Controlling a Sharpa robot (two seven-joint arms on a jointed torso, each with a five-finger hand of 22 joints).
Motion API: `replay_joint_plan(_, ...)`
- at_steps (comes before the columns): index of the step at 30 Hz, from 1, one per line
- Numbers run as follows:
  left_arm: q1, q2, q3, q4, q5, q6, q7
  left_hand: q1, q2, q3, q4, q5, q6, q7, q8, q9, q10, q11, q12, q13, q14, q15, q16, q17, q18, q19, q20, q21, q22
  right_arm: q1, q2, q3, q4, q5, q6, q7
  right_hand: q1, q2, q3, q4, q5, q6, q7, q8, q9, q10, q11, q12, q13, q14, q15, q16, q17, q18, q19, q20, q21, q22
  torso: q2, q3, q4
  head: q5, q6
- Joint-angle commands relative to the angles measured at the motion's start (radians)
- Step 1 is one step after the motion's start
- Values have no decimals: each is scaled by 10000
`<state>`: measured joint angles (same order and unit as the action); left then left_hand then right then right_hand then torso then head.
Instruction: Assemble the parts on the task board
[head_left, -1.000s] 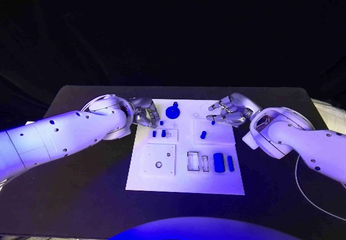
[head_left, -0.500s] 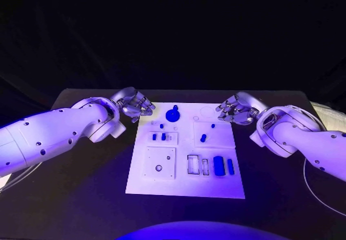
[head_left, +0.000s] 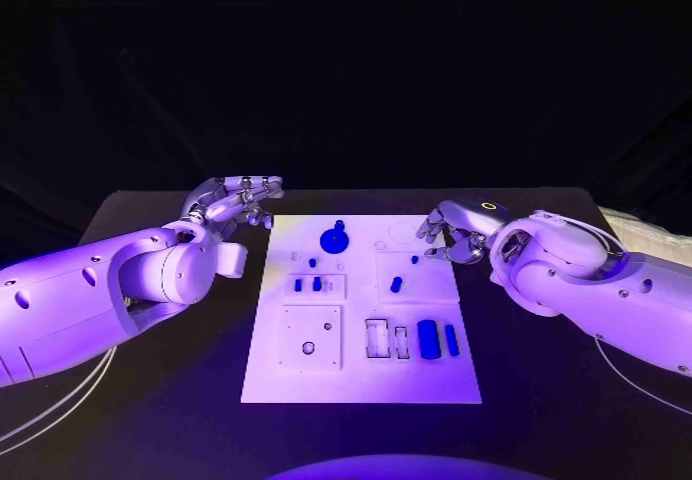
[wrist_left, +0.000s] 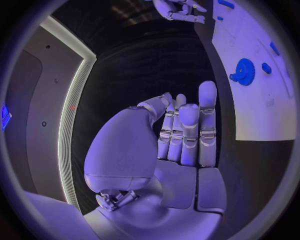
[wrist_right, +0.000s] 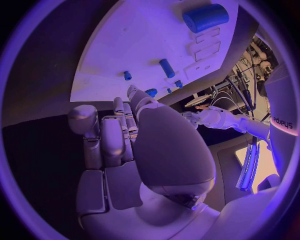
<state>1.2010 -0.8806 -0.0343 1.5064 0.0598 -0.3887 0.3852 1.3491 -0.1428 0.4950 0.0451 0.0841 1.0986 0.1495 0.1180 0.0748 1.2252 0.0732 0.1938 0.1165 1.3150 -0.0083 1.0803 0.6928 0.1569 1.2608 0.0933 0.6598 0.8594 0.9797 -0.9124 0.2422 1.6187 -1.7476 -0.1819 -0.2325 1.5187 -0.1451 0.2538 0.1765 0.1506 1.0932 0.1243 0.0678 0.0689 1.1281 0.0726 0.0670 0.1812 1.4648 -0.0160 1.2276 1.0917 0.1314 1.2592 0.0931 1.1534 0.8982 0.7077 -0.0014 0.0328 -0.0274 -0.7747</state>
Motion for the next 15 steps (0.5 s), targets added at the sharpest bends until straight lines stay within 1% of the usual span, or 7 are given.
replay_joint_plan(1,-17,7,-5,94,1438,543,763,-160,3,-122,13,-17,-87,13,69,-20,-98,4,80,31,-116,17,-82,-111,200,-92,16,-145,-104,-37,150,-78,-110,-1098,560,-303,-11,-76,107,19,-70,-24,-48,-44,-13,-80,-1,-31,-95,252,50,-12,15,-9,-35,24,-34,7,13,-18,-46,-9,31)
replay_joint_plan(2,-22,10,-12,104,1460,616,753,-184,5,-164,27,-18,-98,16,73,-22,-116,8,98,39,-142,23,-107,-156,206,-111,20,-202,-145,-42,197,-113,-144,-1130,566,-306,-14,-71,136,22,-74,-27,-35,-43,-13,-91,-4,-29,-133,253,36,-16,9,-6,-29,19,-32,12,20,-22,-43,-7,25)
replay_joint_plan(3,-24,11,-21,113,1470,655,741,-201,5,-203,37,-20,-107,18,78,-23,-130,11,115,46,-166,26,-131,-201,211,-126,23,-247,-177,-45,232,-137,-173,-1148,574,-305,-12,-68,200,21,-80,-25,-29,-40,-12,-107,-17,-22,-209,258,-11,-17,9,1,-24,-12,-36,8,27,-25,-32,-3,-7)
replay_joint_plan(4,-26,11,-33,120,1475,683,725,-205,8,-234,38,-19,-114,20,82,-24,-144,10,131,53,-190,30,-157,-248,219,-142,25,-298,-215,-47,265,-159,-205,-1161,588,-302,-10,-70,294,16,-81,-19,-43,-36,-10,-126,-40,-9,-322,265,-101,-20,8,4,-15,-90,-41,7,30,-29,-28,-3,-13)
replay_joint_plan(5,-28,12,-44,125,1477,704,711,-207,8,-260,39,-19,-119,20,86,-24,-153,12,144,59,-211,30,-179,-289,225,-158,27,-346,-250,-50,299,-181,-241,-1170,604,-297,-12,-87,326,12,-85,-21,-46,-37,-10,-139,-43,-10,-372,267,-138,-21,8,5,-12,-115,-45,5,31,-32,-24,-1,-10)
replay_joint_plan(11,-33,21,-74,143,1468,762,686,-203,15,-298,36,-16,-128,19,94,-25,-171,14,167,69,-246,31,-216,-354,237,-186,30,-431,-312,-64,502,-270,-519,-1191,700,-261,4,-66,438,-4,-85,-6,-58,-32,-7,-143,-53,-5,-482,274,-162,-24,8,-2,1,-145,-43,15,23,-53,-13,-13,-25)
replay_joint_plan(15,-34,22,-81,171,1462,775,660,-188,28,-337,27,-12,-148,22,99,-28,-202,17,192,80,-280,34,-245,-407,248,-213,33,-515,-373,-71,640,-310,-733,-1170,714,-195,1,-33,550,-11,-77,33,-66,-20,1,-94,-54,16,-575,282,-142,-19,15,-13,20,-146,-33,34,26,-47,-7,-7,-61)
